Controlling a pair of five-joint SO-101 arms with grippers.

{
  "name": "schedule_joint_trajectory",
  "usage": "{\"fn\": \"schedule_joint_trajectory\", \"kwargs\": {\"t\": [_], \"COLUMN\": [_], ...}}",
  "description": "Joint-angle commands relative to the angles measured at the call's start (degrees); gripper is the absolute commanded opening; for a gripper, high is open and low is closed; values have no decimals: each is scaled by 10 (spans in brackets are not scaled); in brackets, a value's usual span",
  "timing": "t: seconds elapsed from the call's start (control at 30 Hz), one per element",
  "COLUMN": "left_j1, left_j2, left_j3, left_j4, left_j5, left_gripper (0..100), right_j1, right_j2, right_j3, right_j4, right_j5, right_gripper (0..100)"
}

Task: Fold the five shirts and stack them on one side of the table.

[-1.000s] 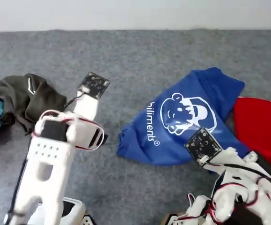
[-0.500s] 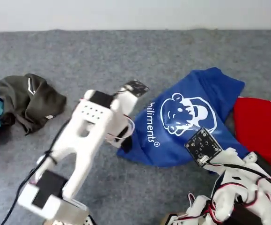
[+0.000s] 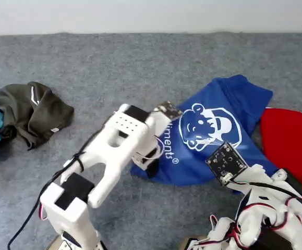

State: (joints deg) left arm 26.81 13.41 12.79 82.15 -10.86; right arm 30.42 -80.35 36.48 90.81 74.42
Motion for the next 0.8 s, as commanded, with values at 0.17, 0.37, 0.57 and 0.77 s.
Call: {"fn": "schedule_joint_trajectory", "kwargs": {"t": [0.17, 0.37, 0.57, 0.77], "left_j1": [31, 31, 32, 32], "left_j2": [-1, 43, 83, 82], "left_j3": [-16, -16, -20, -20], "left_j4": [-33, -32, -33, -40], "left_j5": [-5, -5, -5, -5], "left_gripper": [190, 184, 156, 43], "right_j1": [6, 6, 6, 6], "right_j2": [2, 2, 2, 2], "right_j3": [-2, -2, -2, -2], "right_j4": [-15, -15, -16, -16], "right_j5": [7, 7, 7, 7], "right_gripper": [10, 10, 10, 10]}}
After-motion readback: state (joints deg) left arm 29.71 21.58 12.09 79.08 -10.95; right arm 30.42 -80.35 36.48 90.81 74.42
